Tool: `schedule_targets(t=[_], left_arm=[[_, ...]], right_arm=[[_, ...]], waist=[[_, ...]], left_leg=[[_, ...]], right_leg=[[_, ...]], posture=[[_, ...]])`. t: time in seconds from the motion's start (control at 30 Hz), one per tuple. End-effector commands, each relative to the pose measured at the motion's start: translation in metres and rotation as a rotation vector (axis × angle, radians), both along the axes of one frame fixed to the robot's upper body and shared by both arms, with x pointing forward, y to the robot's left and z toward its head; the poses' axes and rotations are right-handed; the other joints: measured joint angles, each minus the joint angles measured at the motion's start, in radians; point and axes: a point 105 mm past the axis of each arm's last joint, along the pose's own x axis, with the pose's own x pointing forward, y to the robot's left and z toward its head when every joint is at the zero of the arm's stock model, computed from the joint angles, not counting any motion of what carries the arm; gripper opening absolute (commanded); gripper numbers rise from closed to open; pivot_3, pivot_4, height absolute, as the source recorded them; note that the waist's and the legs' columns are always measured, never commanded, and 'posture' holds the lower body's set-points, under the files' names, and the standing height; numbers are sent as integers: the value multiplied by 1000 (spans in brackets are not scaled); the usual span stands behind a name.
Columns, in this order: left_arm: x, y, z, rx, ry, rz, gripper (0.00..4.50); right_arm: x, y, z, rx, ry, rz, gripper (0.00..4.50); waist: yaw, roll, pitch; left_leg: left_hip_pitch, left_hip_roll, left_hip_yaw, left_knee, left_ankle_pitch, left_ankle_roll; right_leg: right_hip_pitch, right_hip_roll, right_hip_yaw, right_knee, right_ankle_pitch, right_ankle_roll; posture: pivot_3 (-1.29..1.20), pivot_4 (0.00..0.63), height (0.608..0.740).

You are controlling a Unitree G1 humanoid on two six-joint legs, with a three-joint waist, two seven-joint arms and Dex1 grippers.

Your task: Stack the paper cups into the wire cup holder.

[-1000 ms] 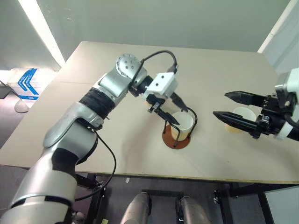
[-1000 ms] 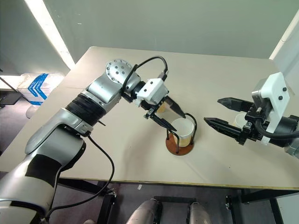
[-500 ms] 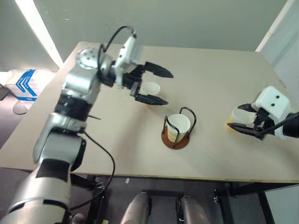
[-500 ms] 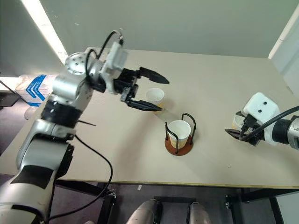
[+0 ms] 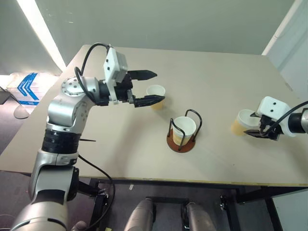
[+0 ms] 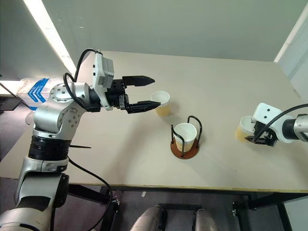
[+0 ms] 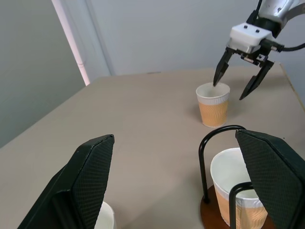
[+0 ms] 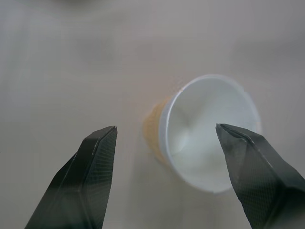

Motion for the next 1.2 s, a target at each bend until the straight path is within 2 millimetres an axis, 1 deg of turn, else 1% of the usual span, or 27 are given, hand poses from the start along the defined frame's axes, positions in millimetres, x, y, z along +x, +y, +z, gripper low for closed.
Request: schedule_targets(t=[0.03,0.1,0.13,0.17,0.27,0.3,0.37,0.4,0.47,0.5,0.53,0.6,0.67,0.73,0.8,0.9,0.93,0.97,1.0,1.07,1.13,1.2], left_arm=[[-7,2,12,-3,-62,9,4487],[-8,2,11,4,-64,8,4500],[-8,2,10,9,-64,8,4500],[-8,2,9,17,-65,7,4500],[-9,3,8,19,-59,7,4500],[-9,3,8,19,-52,7,4500],[-9,4,6,35,-49,1,4500],[-9,6,5,40,-47,0,4500],[-9,8,3,43,-34,-5,4500],[-13,12,4,32,-3,-39,4500],[-22,16,4,34,46,-99,4500],[-37,22,2,50,109,-183,4500],[-41,27,0,69,131,-193,4500],[-43,31,-1,81,138,-194,4500],[-42,35,0,89,140,-188,4500],[-39,37,2,98,136,-179,4500],[-36,39,4,100,128,-170,4500],[-34,39,6,103,119,-163,4500],[-33,40,7,105,113,-159,4500],[-32,40,8,124,95,-156,4500],[-31,39,9,135,81,-157,4500],[-31,38,9,145,72,-159,4500]], right_arm=[[9,-3,3,-39,-12,24,3335],[13,-3,1,-45,-6,33,2982],[15,-2,-1,-50,-1,38,2706],[16,-2,-3,-52,3,42,2299],[18,0,-5,-55,15,57,1292],[18,1,-6,-50,22,65,990],[17,7,-2,-37,21,91,225],[16,10,1,-24,22,104,20],[12,15,7,-1,25,127,20],[6,22,18,21,22,158,20],[-1,27,29,28,23,193,20],[-13,33,45,8,26,251,20],[-22,43,63,5,6,296,20],[-30,58,82,15,-26,349,20],[-41,83,107,28,-66,446,20],[-53,106,126,36,-91,540,20],[-58,119,133,31,-103,595,20],[-62,130,137,24,-113,642,20],[-64,137,140,17,-118,670,20],[-70,153,142,6,-117,742,20],[-73,168,138,-2,-103,803,20],[-72,176,131,-15,-91,833,20]], waist=[[-3,0,0],[-5,0,0],[-5,0,0],[-5,0,0],[-5,0,0],[-5,0,0],[-5,0,0],[-5,1,0],[-5,1,0],[-5,1,1],[-6,1,1],[-7,2,1],[-7,2,1],[-8,2,1],[-10,2,1],[-11,2,1],[-11,1,1],[-12,1,1],[-13,2,1],[-15,2,1],[-14,1,1],[-14,1,1]], left_leg=[[1,0,0,0,0,0],[2,0,0,-1,1,0],[2,0,-1,-1,1,0],[2,0,-1,-1,1,-1],[4,0,-1,-2,1,-1],[4,0,-1,-2,1,-1],[4,0,-1,-3,1,-2],[4,0,-1,-3,1,-2],[4,0,-1,-4,1,-3],[4,0,-1,-4,1,-3],[4,0,-1,-5,1,-3],[4,0,-1,-8,1,-5],[4,0,-2,-14,3,-8],[5,1,-4,-16,5,-13],[5,1,-4,-17,4,-13],[5,1,-5,-18,5,-12],[5,1,-7,-18,5,-12],[5,1,-7,-17,5,-12],[5,1,-7,-18,5,-12],[5,1,-8,-17,6,-12],[5,1,-9,-18,6,-13],[5,1,-10,-18,6,-13]], right_leg=[[0,0,0,0,1,-1],[1,0,0,0,2,-2],[1,0,0,0,2,-3],[1,0,0,0,2,-3],[2,0,0,0,2,-6],[2,0,0,0,2,-7],[2,0,0,0,1,-8],[2,0,0,0,1,-9],[2,0,0,0,1,-9],[2,0,-1,0,1,-9],[2,0,-1,0,0,-9],[1,0,-1,-1,-1,-11],[0,0,-1,-1,-4,-17],[-1,1,-3,-1,-6,-20],[-1,1,-3,0,-7,-21],[-3,2,-3,0,-8,-22],[-2,2,-4,0,-8,-23],[-2,3,-4,0,-9,-24],[-3,3,-4,0,-9,-25],[-3,3,-4,0,-9,-25],[-3,4,-4,0,-9,-26],[-3,5,-4,1,-10,-27]], posture=[[0,150,740],[0,150,740],[0,150,740],[0,150,740],[0,150,740],[0,150,740],[0,150,740],[0,150,740],[0,150,740],[0,150,740],[0,150,740],[0,150,740],[0,150,740],[0,150,740],[0,150,740],[0,150,740],[0,150,740],[0,150,740],[0,150,740],[0,150,740],[0,150,740],[0,150,740]])
